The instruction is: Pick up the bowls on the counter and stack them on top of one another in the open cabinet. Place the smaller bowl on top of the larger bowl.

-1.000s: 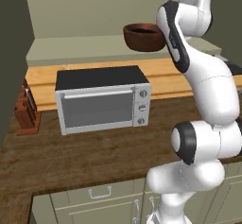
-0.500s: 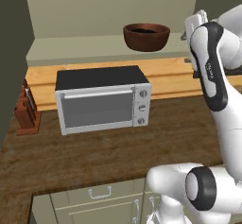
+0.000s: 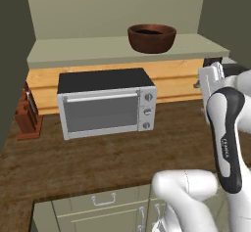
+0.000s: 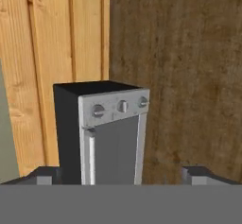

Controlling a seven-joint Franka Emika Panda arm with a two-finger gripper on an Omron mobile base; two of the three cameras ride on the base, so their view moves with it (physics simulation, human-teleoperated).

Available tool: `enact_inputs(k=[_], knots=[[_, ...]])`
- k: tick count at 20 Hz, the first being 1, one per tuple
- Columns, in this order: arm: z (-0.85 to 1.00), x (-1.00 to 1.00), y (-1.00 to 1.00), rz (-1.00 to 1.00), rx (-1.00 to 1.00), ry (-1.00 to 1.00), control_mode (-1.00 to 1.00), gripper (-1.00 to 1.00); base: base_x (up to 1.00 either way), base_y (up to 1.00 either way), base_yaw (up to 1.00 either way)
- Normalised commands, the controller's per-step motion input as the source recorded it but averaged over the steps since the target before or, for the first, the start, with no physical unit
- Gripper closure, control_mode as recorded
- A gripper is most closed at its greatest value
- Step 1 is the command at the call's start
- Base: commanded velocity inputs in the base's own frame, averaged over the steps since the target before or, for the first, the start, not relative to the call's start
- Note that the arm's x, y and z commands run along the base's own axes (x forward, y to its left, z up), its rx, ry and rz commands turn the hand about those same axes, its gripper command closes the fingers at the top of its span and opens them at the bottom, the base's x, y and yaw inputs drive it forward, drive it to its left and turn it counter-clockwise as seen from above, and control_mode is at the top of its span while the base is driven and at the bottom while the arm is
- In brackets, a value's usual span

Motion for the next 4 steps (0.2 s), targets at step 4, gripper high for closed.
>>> enact_inputs(k=[4], knots=[[-0.13, -0.08, -0.03, 0.0, 0.08, 0.04, -1.0, -1.0, 0.0, 0.0, 0.0]])
